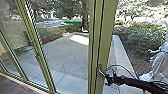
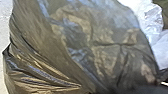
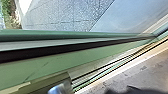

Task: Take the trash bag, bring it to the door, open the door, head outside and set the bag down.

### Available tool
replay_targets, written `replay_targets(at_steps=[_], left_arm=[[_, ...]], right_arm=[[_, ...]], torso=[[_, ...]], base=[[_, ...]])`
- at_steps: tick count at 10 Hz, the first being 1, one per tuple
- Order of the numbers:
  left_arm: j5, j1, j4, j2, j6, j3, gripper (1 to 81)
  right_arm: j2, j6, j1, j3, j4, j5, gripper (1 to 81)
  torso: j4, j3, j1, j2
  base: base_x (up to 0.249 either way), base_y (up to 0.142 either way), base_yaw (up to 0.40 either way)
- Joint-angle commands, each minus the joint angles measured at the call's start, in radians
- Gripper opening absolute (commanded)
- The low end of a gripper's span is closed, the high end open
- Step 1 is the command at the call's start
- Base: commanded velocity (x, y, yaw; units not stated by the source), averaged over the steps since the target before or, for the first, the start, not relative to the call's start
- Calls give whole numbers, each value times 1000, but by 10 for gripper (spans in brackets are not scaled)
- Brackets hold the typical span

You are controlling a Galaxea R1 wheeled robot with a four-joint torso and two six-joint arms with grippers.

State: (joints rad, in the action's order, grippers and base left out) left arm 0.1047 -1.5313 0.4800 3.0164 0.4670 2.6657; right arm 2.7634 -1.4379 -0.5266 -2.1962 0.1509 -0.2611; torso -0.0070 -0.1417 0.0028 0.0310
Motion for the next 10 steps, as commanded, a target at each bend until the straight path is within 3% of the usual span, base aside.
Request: replay_targets(at_steps=[1, 10], left_arm=[[-77, 35, 6, 0, 1, -3, 10], [-77, 33, 6, -2, 1, -3, 10]], right_arm=[[52, 17, 70, 21, 24, -172, 811], [47, 16, 98, 10, 27, -155, 811]], torso=[[0, 0, 0, 0], [-3, 2, -3, 5]], base=[[98, 0, 0], [121, 0, 0]])
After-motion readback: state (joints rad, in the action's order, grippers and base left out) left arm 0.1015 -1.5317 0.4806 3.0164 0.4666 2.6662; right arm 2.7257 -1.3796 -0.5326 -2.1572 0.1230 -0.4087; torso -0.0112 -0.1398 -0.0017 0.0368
